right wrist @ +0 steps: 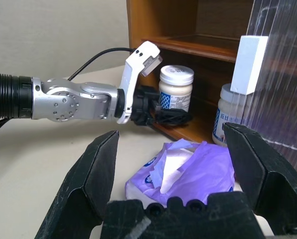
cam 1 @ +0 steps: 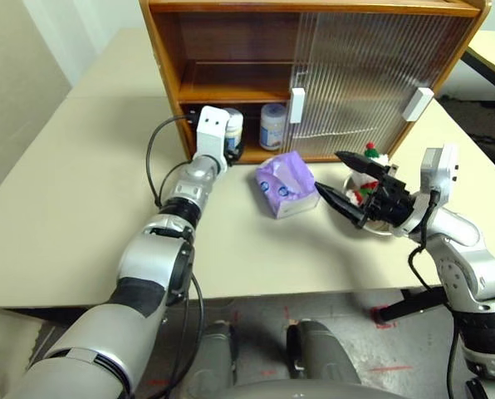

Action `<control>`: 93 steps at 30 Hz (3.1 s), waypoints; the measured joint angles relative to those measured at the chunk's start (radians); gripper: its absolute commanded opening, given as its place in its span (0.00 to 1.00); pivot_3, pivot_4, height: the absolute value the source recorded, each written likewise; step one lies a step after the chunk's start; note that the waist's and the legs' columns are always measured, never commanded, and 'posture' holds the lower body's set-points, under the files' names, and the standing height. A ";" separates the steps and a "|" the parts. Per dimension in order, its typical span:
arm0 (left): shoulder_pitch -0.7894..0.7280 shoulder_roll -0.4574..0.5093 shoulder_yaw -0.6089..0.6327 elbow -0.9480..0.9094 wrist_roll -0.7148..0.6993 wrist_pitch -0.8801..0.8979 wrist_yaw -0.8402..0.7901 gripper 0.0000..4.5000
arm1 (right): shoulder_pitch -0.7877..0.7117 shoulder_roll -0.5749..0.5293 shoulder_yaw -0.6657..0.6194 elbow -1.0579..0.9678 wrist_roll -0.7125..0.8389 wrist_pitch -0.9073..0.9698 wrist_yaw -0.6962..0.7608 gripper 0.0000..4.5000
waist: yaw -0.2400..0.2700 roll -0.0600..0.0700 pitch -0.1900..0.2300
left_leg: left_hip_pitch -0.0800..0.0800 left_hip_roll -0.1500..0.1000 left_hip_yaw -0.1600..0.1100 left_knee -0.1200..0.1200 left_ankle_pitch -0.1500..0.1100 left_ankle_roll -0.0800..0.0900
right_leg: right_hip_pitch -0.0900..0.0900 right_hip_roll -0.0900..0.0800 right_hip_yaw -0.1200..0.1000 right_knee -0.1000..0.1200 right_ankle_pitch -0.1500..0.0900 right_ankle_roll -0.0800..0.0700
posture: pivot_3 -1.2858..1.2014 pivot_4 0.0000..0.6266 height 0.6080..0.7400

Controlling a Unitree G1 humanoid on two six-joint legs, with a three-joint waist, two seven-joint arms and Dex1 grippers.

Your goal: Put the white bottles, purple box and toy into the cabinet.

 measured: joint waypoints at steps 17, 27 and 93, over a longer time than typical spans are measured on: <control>-0.050 -0.030 0.072 0.060 0.007 -0.048 0.126 0.71 | 0.039 0.090 0.066 -0.143 -0.023 0.081 -0.164 1.00 | -0.002 -0.004 0.036 | 0.000 0.000 0.000 0.000 0.000 0.000 | -0.001 -0.001 -0.001 0.000 0.000 0.000 | 0.46 0.24 1.00; -0.065 -0.033 0.150 0.076 -0.015 -0.026 0.125 1.00 | 0.076 0.092 0.080 -0.198 -0.023 0.111 -0.194 1.00 | -0.005 -0.005 0.049 | -0.001 0.000 0.000 -0.001 0.000 0.000 | -0.001 -0.001 -0.001 0.000 0.000 0.000 | 0.46 0.25 1.00; 0.180 -0.053 0.100 -0.386 -0.021 0.186 0.021 1.00 | -0.095 0.183 0.134 0.034 -0.074 -0.012 -0.099 1.00 | 0.000 -0.002 0.023 | -0.008 0.000 0.000 0.000 0.000 0.000 | -0.007 -0.001 -0.001 0.001 0.006 0.002 | 0.52 0.08 1.00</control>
